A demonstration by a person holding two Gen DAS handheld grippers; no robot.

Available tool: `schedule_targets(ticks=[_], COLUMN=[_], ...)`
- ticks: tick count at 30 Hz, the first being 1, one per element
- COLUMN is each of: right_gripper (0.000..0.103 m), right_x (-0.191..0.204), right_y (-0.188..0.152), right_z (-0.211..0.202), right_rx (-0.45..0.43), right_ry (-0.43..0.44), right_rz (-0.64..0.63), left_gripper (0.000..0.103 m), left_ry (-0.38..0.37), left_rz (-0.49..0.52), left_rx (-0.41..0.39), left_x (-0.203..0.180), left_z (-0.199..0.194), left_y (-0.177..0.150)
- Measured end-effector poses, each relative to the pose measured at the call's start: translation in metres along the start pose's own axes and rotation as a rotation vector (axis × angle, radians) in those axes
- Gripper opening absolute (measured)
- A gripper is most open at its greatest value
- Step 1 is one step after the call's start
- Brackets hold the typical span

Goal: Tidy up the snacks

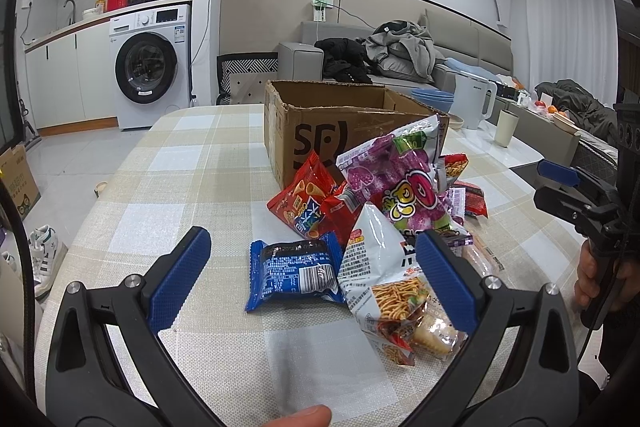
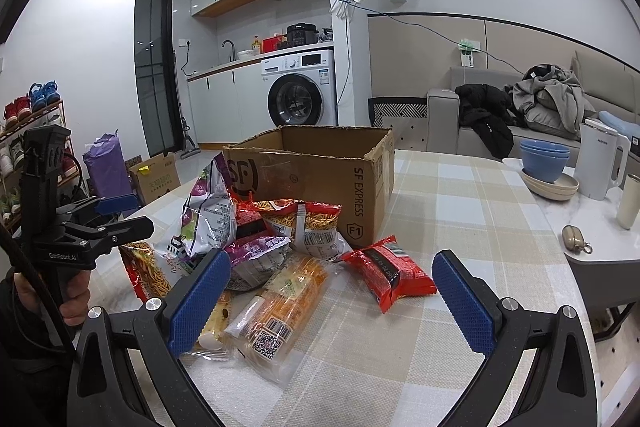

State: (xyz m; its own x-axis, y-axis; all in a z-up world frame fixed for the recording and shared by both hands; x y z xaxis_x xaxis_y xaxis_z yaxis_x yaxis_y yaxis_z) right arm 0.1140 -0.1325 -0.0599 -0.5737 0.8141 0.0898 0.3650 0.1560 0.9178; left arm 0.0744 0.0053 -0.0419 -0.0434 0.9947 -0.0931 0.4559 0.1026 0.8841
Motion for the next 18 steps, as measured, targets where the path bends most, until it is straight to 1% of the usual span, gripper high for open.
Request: schedule_targets(ticks=[9,12,16,18], right_gripper=[0.103,0.103,0.103,0.103], right_x=[-0.001,0.001,0.004,0.006], right_y=[0.000,-0.002,-0.007,-0.010], right_z=[0.008,0.016,0.025,0.031], right_rx=[0.041,0.078,0.123,0.149], right_ry=[-0.034,-0.049,-0.055,-0.054], right_rz=[-0.006,-0.017,-0.009,-0.008], left_gripper=[0.102,0.102,0.102,0.102], left_ry=[-0.003,-0.025,-0.036,-0.035], left_rz=[0.015,0.024,0.053,0.067], left_rx=[-0.009,0.000,-0.001,0.011], left_x=[-0.002,-0.005,-0.017,-0.020], left_z=[-0.001,-0.001,-0.006,-0.005], left_y=[0.001,0.001,0.000,-0.001])
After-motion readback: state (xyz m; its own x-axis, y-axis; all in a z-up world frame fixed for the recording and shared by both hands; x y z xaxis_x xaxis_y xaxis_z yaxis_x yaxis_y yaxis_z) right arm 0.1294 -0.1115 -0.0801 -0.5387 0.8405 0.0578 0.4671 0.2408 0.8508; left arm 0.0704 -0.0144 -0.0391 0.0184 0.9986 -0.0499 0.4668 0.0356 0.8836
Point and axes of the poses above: each gripper's, at about its wrist camera, not at the fingertips, and z roughly the way its jaws point, x to its left, y to its top, the point moved 8 cm from there along z, roughly the way its jaws point, and after that the axes turned 1 degree about -x, right-handed, at the moved point
